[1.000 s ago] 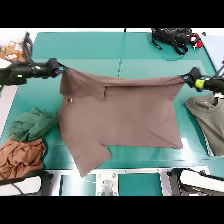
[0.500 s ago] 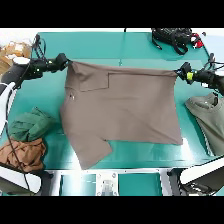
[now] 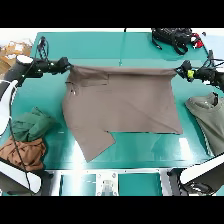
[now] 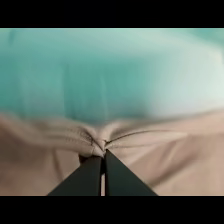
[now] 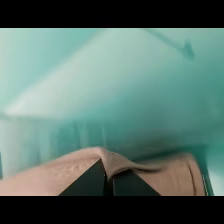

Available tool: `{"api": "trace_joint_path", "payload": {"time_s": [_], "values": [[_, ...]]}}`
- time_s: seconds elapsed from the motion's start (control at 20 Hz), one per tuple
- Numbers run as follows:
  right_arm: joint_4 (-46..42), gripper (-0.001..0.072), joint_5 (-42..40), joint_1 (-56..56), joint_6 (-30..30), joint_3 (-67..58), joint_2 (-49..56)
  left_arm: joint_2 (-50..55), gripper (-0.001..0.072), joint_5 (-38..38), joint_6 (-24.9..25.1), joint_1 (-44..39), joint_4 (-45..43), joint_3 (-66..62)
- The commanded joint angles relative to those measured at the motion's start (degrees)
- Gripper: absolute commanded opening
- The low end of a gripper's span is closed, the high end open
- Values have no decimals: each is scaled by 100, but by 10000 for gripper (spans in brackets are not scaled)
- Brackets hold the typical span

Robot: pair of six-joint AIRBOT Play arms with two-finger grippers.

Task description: Fold the shirts.

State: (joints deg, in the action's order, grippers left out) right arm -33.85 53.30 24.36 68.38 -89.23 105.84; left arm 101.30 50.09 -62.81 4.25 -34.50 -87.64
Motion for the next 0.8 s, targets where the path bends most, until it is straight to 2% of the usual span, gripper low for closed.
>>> {"api": "trace_joint_path", "payload": {"time_s": [0.0,0.2,0.55,0.75], "values": [[-1207,14,1082,85,485,-13,-17,26,20,1226,-614,50,-1110,-15],[-1600,15,1366,61,625,280,-17,44,19,1893,-1102,-120,-2083,79],[-2000,16,1425,50,933,468,-17,50,20,1862,-1239,-350,-2059,306],[-2120,16,1722,52,1032,269,-72,50,20,2459,-1283,-343,-2085,306]]}}
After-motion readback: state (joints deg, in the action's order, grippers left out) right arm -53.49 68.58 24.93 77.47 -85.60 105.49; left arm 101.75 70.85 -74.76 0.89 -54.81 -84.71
